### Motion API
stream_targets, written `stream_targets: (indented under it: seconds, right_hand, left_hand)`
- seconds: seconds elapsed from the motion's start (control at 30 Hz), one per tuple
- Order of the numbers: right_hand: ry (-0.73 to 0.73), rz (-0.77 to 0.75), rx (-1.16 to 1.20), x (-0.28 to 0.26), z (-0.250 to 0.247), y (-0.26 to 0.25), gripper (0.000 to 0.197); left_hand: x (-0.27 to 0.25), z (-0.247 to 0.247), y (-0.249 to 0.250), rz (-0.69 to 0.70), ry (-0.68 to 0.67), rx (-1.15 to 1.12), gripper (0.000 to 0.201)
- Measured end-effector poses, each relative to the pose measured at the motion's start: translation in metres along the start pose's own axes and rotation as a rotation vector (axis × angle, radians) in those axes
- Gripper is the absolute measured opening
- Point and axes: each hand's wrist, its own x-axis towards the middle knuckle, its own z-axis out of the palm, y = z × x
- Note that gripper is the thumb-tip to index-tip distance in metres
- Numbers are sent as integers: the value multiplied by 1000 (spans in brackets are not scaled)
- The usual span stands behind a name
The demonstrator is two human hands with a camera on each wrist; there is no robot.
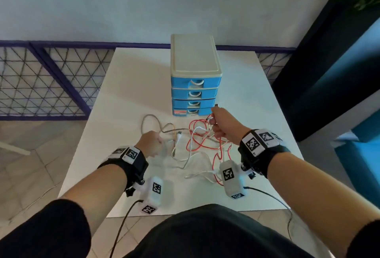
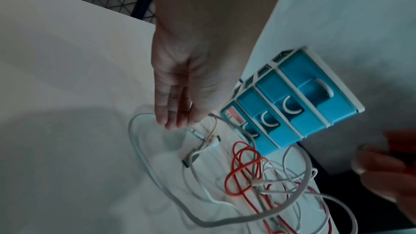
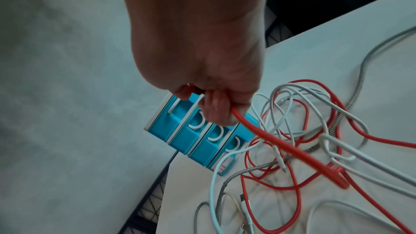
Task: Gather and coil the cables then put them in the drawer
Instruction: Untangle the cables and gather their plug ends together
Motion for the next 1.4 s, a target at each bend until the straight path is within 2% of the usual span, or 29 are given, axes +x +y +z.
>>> stream_targets:
  seconds: [0.03, 0.1, 0.17, 0.37, 0.43, 0.53, 0.63, 0.73, 0.8, 0.9, 1.03, 1.1, 1.2, 1.3, 1.4]
  right_hand:
    - [-7, -12, -19, -1, -4, 1, 27]
    - [-50, 11, 118, -4, -10, 2, 30]
    - [-147, 20, 225, -7, -15, 4, 33]
    - [-438, 118, 193, 1, 0, 5, 43]
    - [-436, 169, 134, 7, 14, 6, 41]
    - [-334, 201, 53, 16, 33, 8, 33]
    - [-257, 187, 12, 26, 44, 11, 32]
    - [-285, 171, -42, 31, 52, 12, 33]
    - [-278, 139, -16, 32, 57, 14, 31]
    - [-175, 112, 64, 29, 61, 14, 24]
    - [-58, 55, 246, 23, 49, 16, 25]
    - [-13, -3, 202, 21, 39, 19, 30]
    - [-11, -2, 145, 21, 24, 23, 27]
    - [-74, -3, 103, 18, 17, 24, 20]
    - [-133, -18, 141, 15, 16, 24, 23]
  left_hand:
    - [4, 5, 5, 11, -8, 16, 26]
    - [8, 17, 15, -2, -45, 9, 29]
    - [11, 27, 22, -58, -91, -49, 18]
    - [10, 22, 31, -156, -228, -364, 5]
    - [3, 13, 31, -154, -267, -490, 7]
    - [-7, 2, 27, -131, -302, -614, 13]
    - [-19, -6, 29, -112, -352, -664, 9]
    - [-28, -5, 31, -91, -418, -665, 5]
    - [-31, -3, 32, -49, -428, -633, 7]
    - [-25, -5, 29, 26, -342, -496, 20]
    - [-4, -6, 17, 142, -47, -27, 20]
    - [5, -4, 9, 185, 38, 163, 15]
    - [16, 1, -2, 205, 58, 294, 16]
    - [18, 6, -2, 260, 78, 329, 17]
    - [23, 8, -2, 138, 86, 311, 29]
